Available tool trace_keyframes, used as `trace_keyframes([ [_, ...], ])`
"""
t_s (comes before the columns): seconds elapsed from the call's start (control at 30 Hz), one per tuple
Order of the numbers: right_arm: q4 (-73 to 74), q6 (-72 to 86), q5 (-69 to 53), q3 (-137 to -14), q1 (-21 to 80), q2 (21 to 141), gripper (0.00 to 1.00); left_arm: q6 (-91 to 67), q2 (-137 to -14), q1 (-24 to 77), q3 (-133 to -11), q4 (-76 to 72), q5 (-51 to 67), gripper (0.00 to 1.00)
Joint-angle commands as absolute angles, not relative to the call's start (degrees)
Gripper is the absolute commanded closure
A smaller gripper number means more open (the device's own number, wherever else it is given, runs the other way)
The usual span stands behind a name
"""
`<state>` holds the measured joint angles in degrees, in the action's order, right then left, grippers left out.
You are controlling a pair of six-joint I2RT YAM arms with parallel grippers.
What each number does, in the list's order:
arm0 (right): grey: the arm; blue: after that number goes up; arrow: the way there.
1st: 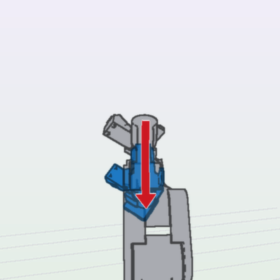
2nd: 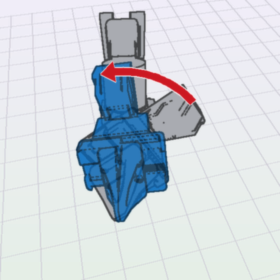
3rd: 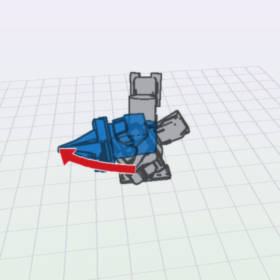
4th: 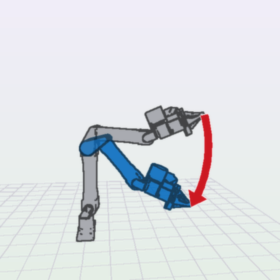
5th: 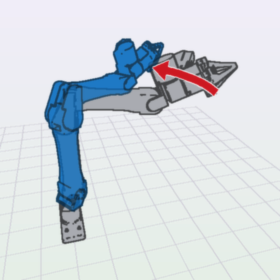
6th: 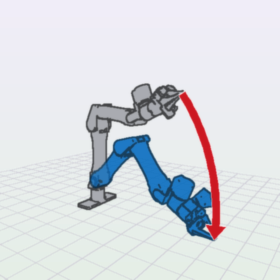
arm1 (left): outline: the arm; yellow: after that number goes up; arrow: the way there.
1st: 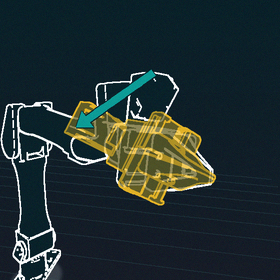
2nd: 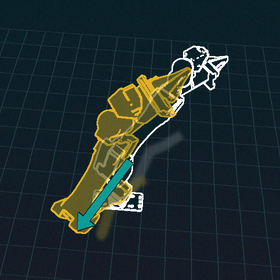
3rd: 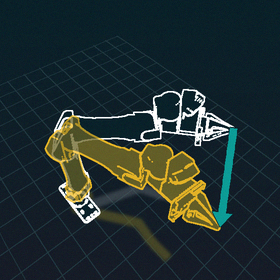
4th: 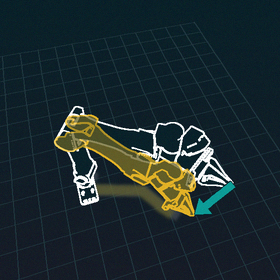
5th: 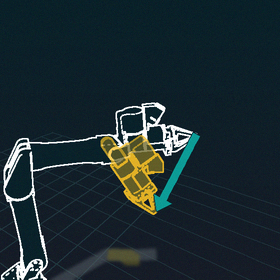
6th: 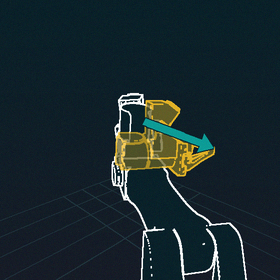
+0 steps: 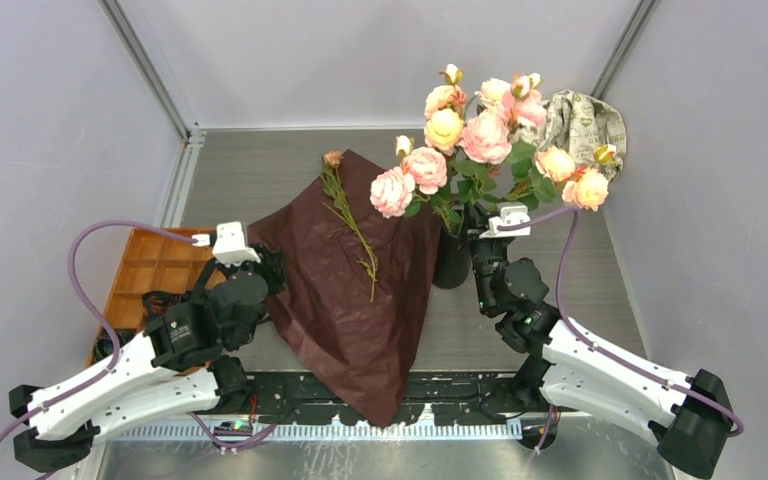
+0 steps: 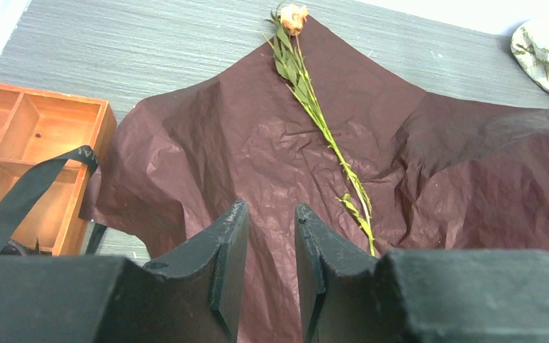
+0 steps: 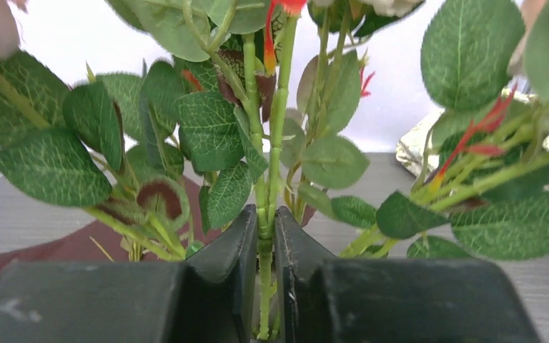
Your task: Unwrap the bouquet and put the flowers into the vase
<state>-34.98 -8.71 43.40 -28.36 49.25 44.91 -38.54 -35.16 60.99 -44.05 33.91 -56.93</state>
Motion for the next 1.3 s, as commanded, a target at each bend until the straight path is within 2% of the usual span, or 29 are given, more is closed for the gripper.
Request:
trace_keyframes([
  [0.0,-31.48,-3.56,43.68,-28.37,49.10,44.55,0.77,-38.93,-35.39,60.88,-44.38,31.10,-56.97,0.69],
  [0.17,-27.66,-3.25,43.59,-31.13,49.14,46.54,0.53,-39.21,-35.53,60.88,-44.30,30.98,-56.70,0.69],
  [0.47,-19.91,1.88,40.70,-34.23,49.22,45.75,0.35,-39.45,-35.93,60.85,-44.36,31.48,-56.27,0.67],
  [0.73,-9.70,5.69,35.75,-38.29,49.27,37.68,0.30,-39.55,-39.07,60.87,-44.93,30.45,-54.89,0.63],
  [0.83,-5.76,7.70,33.89,-39.67,49.18,34.47,0.24,-39.87,-41.18,60.86,-45.88,30.29,-54.14,0.61],
  [1.27,9.22,17.05,23.15,-42.71,49.24,21.90,0.23,-42.77,-52.45,59.74,-51.92,28.16,-47.71,0.50],
])
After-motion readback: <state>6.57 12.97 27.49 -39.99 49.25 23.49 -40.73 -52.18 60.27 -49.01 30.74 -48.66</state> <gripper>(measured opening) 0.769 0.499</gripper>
